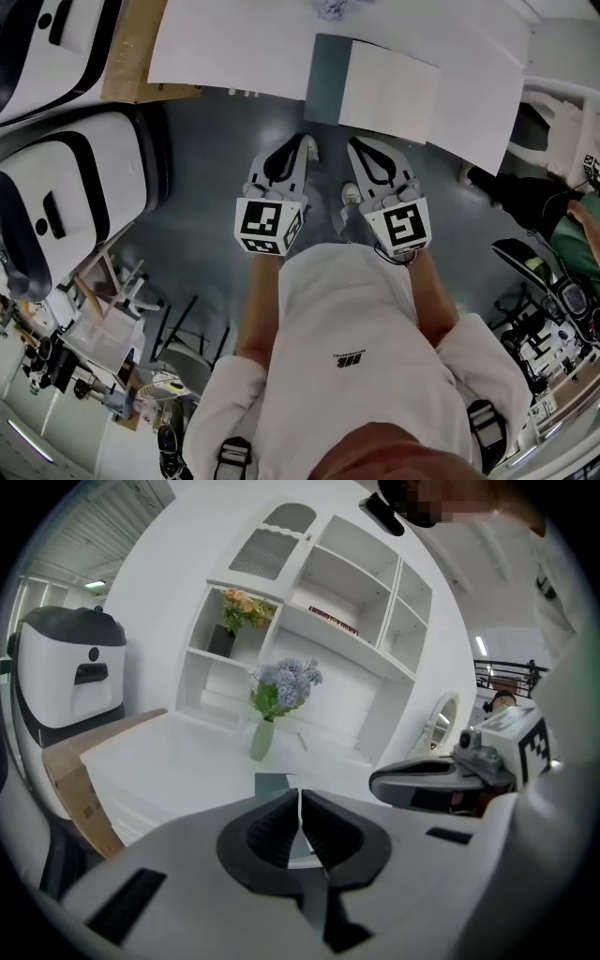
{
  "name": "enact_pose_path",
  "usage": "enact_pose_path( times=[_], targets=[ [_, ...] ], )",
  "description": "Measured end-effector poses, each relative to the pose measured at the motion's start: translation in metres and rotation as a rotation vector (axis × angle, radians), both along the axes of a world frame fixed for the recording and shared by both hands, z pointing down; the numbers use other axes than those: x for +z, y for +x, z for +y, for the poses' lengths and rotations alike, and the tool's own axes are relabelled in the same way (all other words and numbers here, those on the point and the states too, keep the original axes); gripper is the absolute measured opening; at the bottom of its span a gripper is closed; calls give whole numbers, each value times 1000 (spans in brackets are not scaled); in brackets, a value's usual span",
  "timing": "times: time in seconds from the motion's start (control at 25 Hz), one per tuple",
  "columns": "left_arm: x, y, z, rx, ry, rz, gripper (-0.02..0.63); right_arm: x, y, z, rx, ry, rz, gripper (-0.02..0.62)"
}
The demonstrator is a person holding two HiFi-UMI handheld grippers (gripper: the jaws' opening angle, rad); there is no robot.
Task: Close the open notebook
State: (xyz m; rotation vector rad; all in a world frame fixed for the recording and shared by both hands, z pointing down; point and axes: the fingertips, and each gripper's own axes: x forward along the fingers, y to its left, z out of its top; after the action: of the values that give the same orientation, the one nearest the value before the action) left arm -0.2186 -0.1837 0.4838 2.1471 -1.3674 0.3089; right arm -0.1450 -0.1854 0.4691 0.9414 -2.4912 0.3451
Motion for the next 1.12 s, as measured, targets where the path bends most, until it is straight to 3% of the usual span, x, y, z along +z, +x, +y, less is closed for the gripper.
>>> enact_pose_path(
  times=[1.12],
  targets=[
    [131,-2,-16,41,-211,89,0,105,-24,-7,-19,-120,71,-3]
  ],
)
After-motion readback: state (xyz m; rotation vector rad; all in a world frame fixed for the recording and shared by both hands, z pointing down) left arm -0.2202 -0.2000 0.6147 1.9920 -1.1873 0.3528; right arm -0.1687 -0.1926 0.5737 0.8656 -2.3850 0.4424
